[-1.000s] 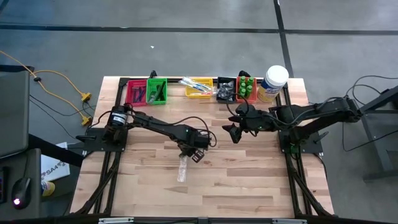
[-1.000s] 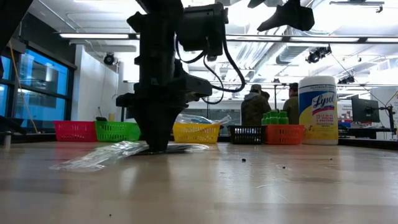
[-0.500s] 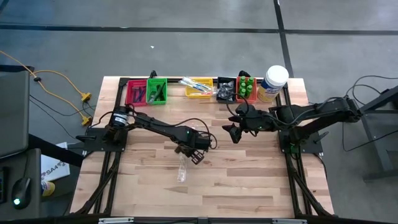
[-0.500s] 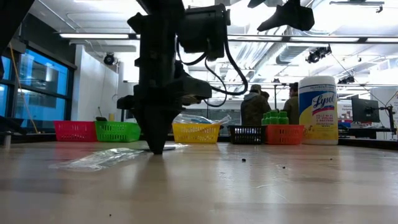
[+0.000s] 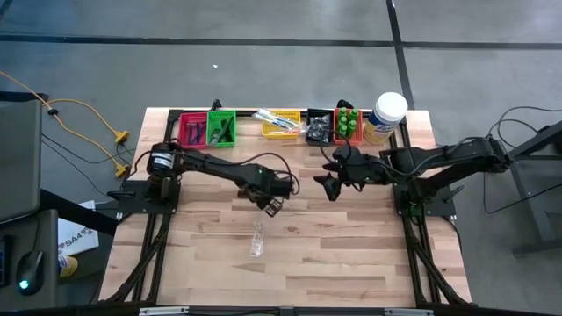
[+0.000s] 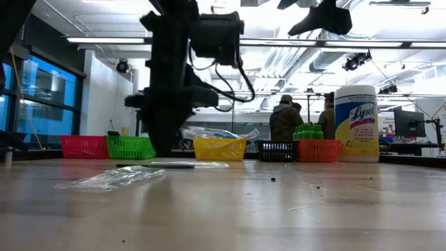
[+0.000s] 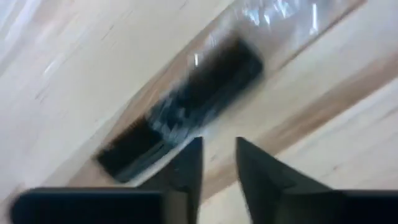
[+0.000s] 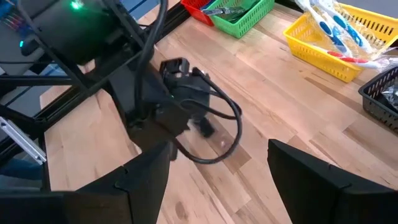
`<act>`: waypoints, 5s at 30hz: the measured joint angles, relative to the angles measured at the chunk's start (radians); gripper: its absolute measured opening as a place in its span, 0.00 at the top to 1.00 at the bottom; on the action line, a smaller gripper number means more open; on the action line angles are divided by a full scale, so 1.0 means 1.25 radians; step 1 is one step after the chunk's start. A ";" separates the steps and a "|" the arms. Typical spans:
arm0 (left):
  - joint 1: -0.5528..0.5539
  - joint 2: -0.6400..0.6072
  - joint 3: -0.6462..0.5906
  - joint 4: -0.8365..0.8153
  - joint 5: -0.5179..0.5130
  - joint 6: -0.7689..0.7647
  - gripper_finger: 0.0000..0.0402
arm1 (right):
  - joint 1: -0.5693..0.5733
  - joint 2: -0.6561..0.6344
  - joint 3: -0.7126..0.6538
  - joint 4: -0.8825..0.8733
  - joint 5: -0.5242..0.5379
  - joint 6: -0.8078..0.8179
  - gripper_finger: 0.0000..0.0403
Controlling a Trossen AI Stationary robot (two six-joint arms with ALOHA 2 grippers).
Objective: Pick & Place Travel size toiletries
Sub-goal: Put the black comb into the green bin
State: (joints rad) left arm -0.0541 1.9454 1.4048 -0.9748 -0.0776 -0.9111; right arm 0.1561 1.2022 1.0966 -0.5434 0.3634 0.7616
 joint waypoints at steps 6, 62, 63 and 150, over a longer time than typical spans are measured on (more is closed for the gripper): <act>0.003 0.005 0.000 -0.005 -0.033 0.029 0.53 | -0.010 0.000 0.000 -0.001 0.000 0.000 0.36; 0.064 0.080 -0.094 0.060 0.072 0.445 0.89 | -0.036 0.000 0.000 0.001 -0.012 0.037 0.36; 0.064 0.078 -0.094 0.059 0.073 0.445 0.90 | -0.036 0.000 0.000 0.001 -0.012 0.037 0.36; 0.575 -0.168 0.071 -0.183 -0.080 0.516 1.00 | -0.038 0.000 0.000 0.001 -0.017 -0.003 0.36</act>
State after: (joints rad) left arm 0.6642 1.7358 1.4940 -1.2031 -0.1770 -0.2661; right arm 0.1085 1.2026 1.0969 -0.5426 0.3416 0.7582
